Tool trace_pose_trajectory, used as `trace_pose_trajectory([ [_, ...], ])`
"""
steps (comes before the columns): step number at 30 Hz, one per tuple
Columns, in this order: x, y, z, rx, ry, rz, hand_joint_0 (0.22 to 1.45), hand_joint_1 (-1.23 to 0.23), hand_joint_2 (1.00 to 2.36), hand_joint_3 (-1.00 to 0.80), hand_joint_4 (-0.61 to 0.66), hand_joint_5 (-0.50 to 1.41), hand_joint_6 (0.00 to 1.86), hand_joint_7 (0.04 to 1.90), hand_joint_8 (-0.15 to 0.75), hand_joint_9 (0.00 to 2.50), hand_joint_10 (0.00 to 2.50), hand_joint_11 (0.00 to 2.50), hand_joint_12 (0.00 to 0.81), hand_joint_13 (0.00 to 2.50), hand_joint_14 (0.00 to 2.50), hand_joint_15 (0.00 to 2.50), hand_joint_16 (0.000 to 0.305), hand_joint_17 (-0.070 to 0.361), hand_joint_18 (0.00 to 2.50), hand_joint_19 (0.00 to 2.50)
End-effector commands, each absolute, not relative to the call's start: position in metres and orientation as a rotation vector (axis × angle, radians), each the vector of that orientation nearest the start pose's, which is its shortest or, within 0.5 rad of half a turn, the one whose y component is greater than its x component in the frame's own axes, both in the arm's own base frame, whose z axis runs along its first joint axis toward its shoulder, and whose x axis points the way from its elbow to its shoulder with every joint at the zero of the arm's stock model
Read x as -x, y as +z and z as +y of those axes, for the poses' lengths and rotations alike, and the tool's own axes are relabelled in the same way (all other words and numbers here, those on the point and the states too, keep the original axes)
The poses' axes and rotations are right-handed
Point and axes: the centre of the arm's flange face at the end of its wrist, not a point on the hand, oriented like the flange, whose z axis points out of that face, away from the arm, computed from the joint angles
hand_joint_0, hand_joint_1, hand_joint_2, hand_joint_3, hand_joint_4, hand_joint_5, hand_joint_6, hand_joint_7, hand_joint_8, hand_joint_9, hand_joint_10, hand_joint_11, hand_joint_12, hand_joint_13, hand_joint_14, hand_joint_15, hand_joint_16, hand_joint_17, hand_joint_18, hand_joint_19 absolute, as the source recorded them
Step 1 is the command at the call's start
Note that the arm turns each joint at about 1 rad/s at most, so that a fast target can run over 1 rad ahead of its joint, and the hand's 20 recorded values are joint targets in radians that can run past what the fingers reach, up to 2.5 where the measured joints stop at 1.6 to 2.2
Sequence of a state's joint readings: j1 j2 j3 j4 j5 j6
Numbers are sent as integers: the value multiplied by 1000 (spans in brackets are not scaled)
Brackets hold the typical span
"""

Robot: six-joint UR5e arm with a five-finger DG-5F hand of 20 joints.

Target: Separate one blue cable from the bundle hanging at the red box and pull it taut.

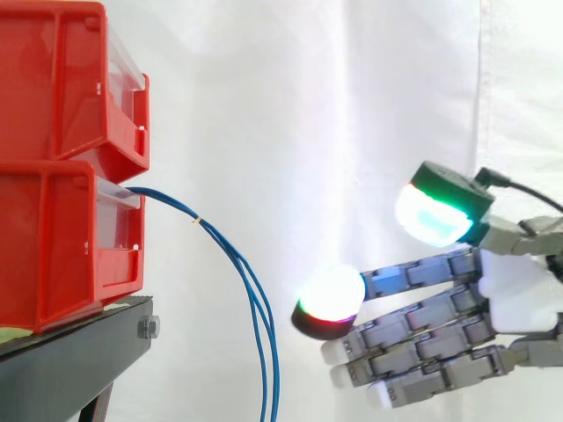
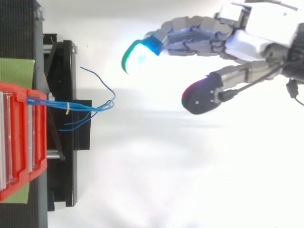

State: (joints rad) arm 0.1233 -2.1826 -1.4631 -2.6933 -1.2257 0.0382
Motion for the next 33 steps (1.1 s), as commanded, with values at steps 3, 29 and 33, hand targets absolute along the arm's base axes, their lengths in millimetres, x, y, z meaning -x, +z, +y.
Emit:
trace_pose_trajectory([
  [3,-704,214,-81,-1367,1031,1069,489,-723,1000,-500,199,-251,502,768,286,236,6,215,313,322,1,69,36,80,202,0],
  [29,-755,174,-54,-1329,1070,1079,484,-716,1000,-500,273,-206,502,790,304,372,7,220,309,414,3,99,35,78,268,3],
  [33,-755,174,-54,-1327,1076,1080,491,-707,1000,-500,296,-190,502,800,310,442,6,212,310,486,4,113,34,76,311,16],
])
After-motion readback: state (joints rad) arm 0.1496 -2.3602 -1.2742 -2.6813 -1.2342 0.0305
